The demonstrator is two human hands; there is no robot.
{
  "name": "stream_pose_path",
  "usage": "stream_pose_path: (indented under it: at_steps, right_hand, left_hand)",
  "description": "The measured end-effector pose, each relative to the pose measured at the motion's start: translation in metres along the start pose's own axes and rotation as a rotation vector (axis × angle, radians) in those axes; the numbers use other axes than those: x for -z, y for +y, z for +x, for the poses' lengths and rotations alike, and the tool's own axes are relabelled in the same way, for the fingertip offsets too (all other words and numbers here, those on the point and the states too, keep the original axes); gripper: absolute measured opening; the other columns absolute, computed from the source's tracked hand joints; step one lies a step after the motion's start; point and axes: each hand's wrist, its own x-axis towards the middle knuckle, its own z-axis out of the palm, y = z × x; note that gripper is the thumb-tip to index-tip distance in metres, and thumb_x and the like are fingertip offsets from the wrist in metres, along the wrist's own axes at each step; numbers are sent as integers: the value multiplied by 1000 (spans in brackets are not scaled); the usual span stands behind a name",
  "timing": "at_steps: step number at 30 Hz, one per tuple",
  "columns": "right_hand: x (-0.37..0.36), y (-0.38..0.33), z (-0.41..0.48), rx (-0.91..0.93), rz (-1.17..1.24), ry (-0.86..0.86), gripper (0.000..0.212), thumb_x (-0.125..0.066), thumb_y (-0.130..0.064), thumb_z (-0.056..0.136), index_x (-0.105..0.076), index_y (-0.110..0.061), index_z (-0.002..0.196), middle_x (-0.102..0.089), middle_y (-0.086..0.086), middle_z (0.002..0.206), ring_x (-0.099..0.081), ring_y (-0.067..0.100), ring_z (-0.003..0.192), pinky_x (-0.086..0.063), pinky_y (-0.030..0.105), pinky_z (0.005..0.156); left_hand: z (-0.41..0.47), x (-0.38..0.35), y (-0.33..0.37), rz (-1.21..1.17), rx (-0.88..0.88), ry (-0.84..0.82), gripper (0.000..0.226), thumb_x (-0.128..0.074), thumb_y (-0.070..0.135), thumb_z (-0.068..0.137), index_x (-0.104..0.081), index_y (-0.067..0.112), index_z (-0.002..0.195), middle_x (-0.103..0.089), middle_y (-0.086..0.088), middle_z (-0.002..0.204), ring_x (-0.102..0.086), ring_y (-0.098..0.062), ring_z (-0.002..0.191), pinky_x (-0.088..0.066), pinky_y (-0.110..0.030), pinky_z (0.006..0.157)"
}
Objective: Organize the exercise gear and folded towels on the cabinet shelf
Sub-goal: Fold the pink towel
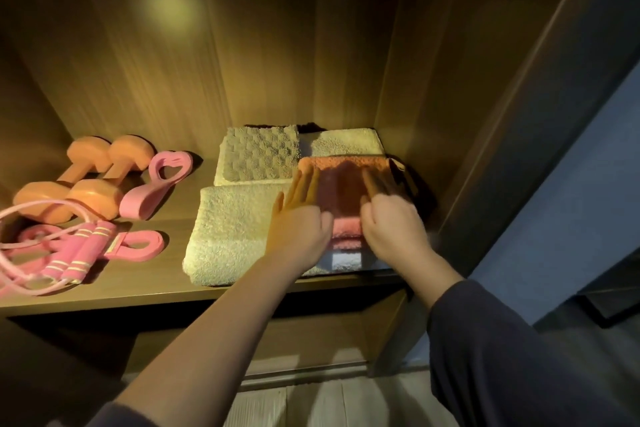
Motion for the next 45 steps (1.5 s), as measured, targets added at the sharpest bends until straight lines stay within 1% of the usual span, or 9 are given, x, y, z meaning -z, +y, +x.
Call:
stream_pose_path:
  at_steps: [2, 4, 5, 7, 12, 38, 41, 43, 45]
  right_hand:
    - [-3, -2, 9, 50, -14, -243, 42, -31, -34, 102, -48, -18, 67, -66, 19, 94, -61, 37, 87, -38, 38, 70]
    - [-16, 3, 11, 49, -105, -442, 48, -24, -39, 104, -62, -11, 109, -58, 21, 129, -56, 36, 115, -42, 39, 88]
    - [-23, 7, 11, 61, -161, -471, 55, -19, -41, 104, -45, -8, 140, -38, 19, 151, -40, 33, 136, -35, 41, 105]
    - [-32, 12, 10, 112, -211, -445, 63, -14, -42, 105, 4, -10, 155, 10, 7, 163, 5, 21, 151, -5, 42, 122]
    - [-34, 19, 17, 75, -238, -480, 65, -12, -43, 104, 18, -11, 152, 25, 6, 160, 21, 17, 148, 7, 40, 122]
    - [-44, 22, 59, -230, -87, -395, 71, -18, -47, 103, 11, -6, 154, 18, 11, 162, 13, 26, 150, 5, 40, 121]
    - [-25, 18, 37, -282, 11, -306, 63, -27, -41, 103, -19, -4, 153, -11, 15, 162, -21, 31, 147, -26, 42, 116]
    - [-15, 16, 8, -297, 209, -133, 36, -39, -30, 100, -59, -2, 110, -57, 19, 119, -57, 37, 113, -46, 38, 85]
    - [-11, 13, -21, -328, 434, 27, 28, -42, -23, 100, -62, -2, 104, -55, 13, 108, -58, 32, 104, -46, 37, 86]
  left_hand:
    - [-3, -8, -6, 26, -48, -98, 58, -21, 37, 101, -36, 6, 147, 11, 2, 163, 16, -9, 148, -3, -46, 122]
    - [-6, -16, -14, 125, -67, -162, 61, -14, 40, 102, 2, 15, 156, 17, 2, 162, 18, -10, 147, 0, -46, 122]
    - [-7, -19, -16, 170, -67, -182, 61, -12, 42, 102, 6, 16, 155, 17, 1, 161, 18, -10, 147, 1, -46, 122]
    - [-6, -22, -17, 212, -51, -206, 61, -9, 43, 102, 6, 15, 154, 16, 0, 161, 17, -11, 147, 2, -47, 121]
    - [-6, -17, -19, 228, -11, -261, 63, -6, 46, 102, 7, 13, 154, 15, -2, 161, 12, -12, 149, 2, -48, 121]
    - [43, -21, -3, 234, 195, -379, 67, -6, 48, 100, 14, 12, 153, 19, -5, 161, 16, -18, 149, 6, -46, 121]
    - [30, -14, -4, 141, 174, -319, 66, -18, 44, 102, 4, 11, 155, 14, -5, 163, 12, -18, 150, 5, -44, 121]
    - [14, -13, -7, 50, 108, -228, 63, -27, 38, 100, -14, 10, 155, 8, -5, 164, 8, -17, 150, 4, -41, 120]
    - [-3, -10, -9, -17, 43, -147, 58, -29, 35, 101, -34, 4, 149, -1, -5, 164, 2, -15, 151, -2, -41, 121]
